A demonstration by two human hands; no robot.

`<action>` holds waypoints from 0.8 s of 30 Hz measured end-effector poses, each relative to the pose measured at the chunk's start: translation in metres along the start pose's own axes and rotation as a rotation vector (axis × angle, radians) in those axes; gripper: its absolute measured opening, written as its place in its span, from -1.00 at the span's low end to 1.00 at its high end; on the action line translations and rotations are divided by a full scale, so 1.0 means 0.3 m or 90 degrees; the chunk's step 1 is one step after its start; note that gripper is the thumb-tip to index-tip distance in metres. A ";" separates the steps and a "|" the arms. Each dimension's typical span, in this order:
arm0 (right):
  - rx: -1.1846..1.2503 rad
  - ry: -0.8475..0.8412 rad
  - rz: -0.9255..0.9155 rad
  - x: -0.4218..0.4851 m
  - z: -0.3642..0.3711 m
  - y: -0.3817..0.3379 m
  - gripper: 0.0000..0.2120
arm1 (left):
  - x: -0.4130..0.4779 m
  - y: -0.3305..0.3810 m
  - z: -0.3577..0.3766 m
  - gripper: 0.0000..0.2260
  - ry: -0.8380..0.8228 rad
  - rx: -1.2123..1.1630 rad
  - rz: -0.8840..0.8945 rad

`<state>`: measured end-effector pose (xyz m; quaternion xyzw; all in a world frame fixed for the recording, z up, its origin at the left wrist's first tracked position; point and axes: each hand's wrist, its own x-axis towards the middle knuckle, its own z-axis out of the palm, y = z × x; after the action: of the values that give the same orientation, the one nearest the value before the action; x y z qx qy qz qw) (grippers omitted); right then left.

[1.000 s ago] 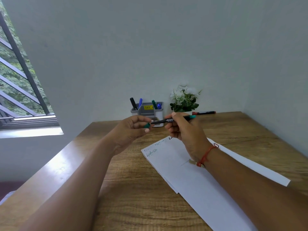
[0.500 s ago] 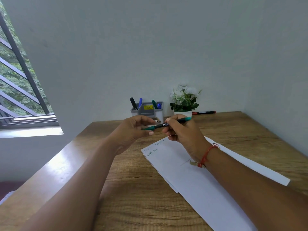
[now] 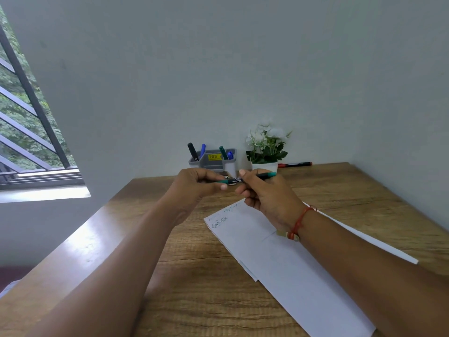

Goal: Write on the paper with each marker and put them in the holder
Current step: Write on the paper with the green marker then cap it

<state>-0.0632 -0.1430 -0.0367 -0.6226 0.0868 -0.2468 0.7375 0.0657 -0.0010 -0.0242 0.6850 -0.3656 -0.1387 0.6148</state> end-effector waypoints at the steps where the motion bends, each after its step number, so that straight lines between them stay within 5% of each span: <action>1: 0.000 -0.009 -0.007 0.000 -0.001 -0.001 -0.80 | 0.001 0.000 0.001 -0.79 0.007 -0.006 0.002; 10: 0.049 -0.026 0.035 0.017 -0.031 -0.023 -0.75 | -0.003 -0.009 0.038 -0.76 0.012 -0.088 -0.003; 15: -0.025 0.109 -0.006 0.049 -0.062 -0.037 -0.65 | 0.013 0.065 0.055 -0.85 0.180 -0.211 0.087; 20: -0.250 0.189 -0.096 0.064 -0.137 -0.013 -0.65 | 0.094 0.129 0.039 -0.87 0.353 0.031 0.178; 24: -0.360 0.194 -0.133 0.067 -0.161 -0.014 -0.62 | 0.199 0.143 0.042 -0.84 0.366 0.243 0.216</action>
<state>-0.0680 -0.1953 -0.0392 -0.7643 0.1968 -0.3770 0.4847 0.0850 -0.0495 0.0291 0.7277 -0.3055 0.2334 0.5680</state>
